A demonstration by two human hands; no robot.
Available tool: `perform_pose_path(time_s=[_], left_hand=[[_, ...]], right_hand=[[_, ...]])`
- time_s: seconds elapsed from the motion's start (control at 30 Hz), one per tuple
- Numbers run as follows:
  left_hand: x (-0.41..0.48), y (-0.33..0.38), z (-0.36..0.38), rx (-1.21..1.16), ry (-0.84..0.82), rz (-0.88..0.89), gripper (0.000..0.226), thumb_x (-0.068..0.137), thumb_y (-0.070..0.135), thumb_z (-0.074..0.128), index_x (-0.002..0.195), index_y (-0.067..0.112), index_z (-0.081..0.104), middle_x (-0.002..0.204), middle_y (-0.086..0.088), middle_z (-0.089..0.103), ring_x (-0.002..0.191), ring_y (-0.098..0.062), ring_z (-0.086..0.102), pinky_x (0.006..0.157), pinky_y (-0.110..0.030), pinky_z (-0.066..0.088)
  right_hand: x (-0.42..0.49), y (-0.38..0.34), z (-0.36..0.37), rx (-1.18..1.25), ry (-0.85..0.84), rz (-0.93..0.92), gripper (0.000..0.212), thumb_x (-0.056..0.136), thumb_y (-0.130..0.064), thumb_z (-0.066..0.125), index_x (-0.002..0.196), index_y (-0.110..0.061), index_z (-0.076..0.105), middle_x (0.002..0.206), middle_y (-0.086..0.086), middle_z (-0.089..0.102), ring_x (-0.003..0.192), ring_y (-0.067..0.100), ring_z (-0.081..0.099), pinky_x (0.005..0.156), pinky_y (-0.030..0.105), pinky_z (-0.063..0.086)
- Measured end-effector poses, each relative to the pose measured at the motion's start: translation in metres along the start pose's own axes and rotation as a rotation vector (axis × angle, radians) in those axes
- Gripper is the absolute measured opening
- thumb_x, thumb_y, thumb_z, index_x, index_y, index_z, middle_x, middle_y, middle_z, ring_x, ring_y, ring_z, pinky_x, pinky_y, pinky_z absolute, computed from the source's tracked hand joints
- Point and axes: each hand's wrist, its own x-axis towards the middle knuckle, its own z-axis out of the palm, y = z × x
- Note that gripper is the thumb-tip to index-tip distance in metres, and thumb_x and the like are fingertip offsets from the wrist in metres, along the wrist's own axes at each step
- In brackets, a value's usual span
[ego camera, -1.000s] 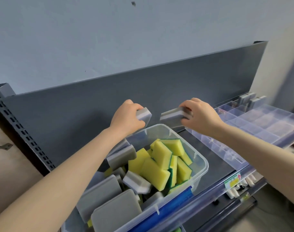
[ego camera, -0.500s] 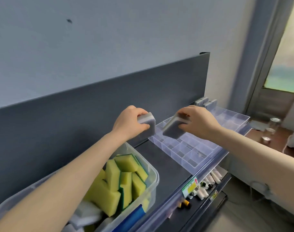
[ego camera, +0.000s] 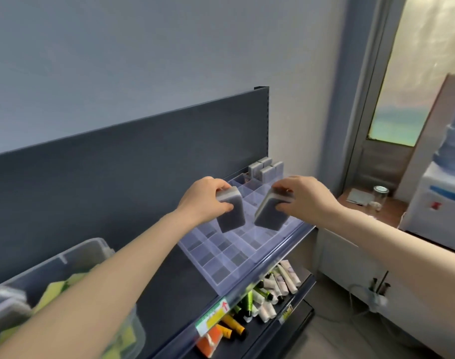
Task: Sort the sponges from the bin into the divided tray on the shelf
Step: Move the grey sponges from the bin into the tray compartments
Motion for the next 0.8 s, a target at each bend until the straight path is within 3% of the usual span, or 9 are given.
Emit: perform_pose_path(time_s=[0.23, 0.47, 0.8], left_hand=[[0.035, 0.033, 0.052, 0.021, -0.064, -0.017, 0.042, 0.077, 0.034, 0.074, 0.116, 0.027, 0.063, 0.114, 0.005, 0.060, 0.097, -0.016, 0.056, 0.082, -0.035, 0.050], [0.082, 0.041, 0.088, -0.010, -0.051, -0.010, 0.042, 0.073, 0.035, 0.074, 0.113, 0.028, 0.064, 0.107, 0.007, 0.063, 0.093, -0.014, 0.058, 0.078, -0.033, 0.050], [0.175, 0.017, 0.120, -0.047, -0.024, -0.053, 0.040, 0.073, 0.033, 0.073, 0.112, 0.030, 0.065, 0.103, 0.008, 0.058, 0.090, -0.013, 0.054, 0.075, -0.028, 0.044]], right_hand=[[-0.002, 0.071, -0.010, 0.032, -0.040, 0.038, 0.039, 0.078, -0.022, 0.069, 0.116, -0.019, 0.064, 0.111, 0.003, 0.067, 0.096, 0.024, 0.061, 0.083, 0.040, 0.053], [0.014, 0.122, 0.000, 0.042, -0.023, 0.082, 0.036, 0.074, -0.018, 0.071, 0.110, -0.018, 0.067, 0.103, 0.002, 0.068, 0.087, 0.024, 0.061, 0.075, 0.038, 0.054], [0.107, 0.177, 0.025, 0.007, -0.084, 0.080, 0.039, 0.077, -0.022, 0.070, 0.115, -0.021, 0.064, 0.108, -0.001, 0.066, 0.093, 0.022, 0.060, 0.080, 0.033, 0.051]])
